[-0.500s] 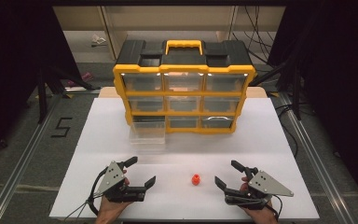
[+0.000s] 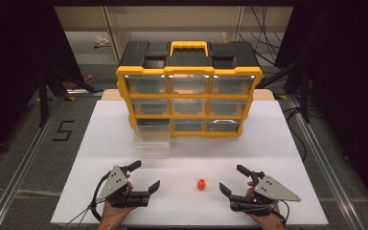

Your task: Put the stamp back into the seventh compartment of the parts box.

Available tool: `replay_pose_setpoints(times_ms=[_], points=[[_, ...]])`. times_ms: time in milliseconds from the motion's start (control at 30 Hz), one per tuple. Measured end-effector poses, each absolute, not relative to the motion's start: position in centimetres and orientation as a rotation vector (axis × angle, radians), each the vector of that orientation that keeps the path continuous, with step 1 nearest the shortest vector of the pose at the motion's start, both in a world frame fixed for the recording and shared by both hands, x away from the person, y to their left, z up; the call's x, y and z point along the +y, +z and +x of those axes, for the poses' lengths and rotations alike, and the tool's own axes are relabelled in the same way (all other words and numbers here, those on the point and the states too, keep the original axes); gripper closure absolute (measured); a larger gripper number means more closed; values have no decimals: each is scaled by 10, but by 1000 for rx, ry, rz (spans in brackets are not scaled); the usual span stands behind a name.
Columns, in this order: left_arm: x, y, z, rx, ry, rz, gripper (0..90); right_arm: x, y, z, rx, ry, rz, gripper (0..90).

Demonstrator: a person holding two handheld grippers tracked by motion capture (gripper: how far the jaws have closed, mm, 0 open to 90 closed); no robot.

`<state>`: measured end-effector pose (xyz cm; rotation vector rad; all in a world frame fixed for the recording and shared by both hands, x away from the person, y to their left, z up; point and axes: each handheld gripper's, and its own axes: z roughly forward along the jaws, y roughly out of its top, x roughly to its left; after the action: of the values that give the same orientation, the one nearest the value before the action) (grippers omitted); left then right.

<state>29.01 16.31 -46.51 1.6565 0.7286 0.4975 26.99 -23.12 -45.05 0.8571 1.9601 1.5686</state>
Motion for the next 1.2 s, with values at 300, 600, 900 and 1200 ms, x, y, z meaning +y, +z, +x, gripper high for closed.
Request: replay_pose_setpoints(times_ms=[300, 600, 900, 1200], points=[[163, -465, 290, 728, 502, 1653, 84, -227, -445, 271, 2006, 1530, 826, 175], [162, -465, 289, 722, 506, 1654, 88, -220, -441, 277, 2118, 1453, 821, 194], [162, -465, 289, 720, 509, 1654, 89, -209, -435, 289, 2288, 1322, 789, 215], [163, -465, 289, 718, 514, 1647, 91, -188, -435, 305, 2440, 1151, 753, 235]])
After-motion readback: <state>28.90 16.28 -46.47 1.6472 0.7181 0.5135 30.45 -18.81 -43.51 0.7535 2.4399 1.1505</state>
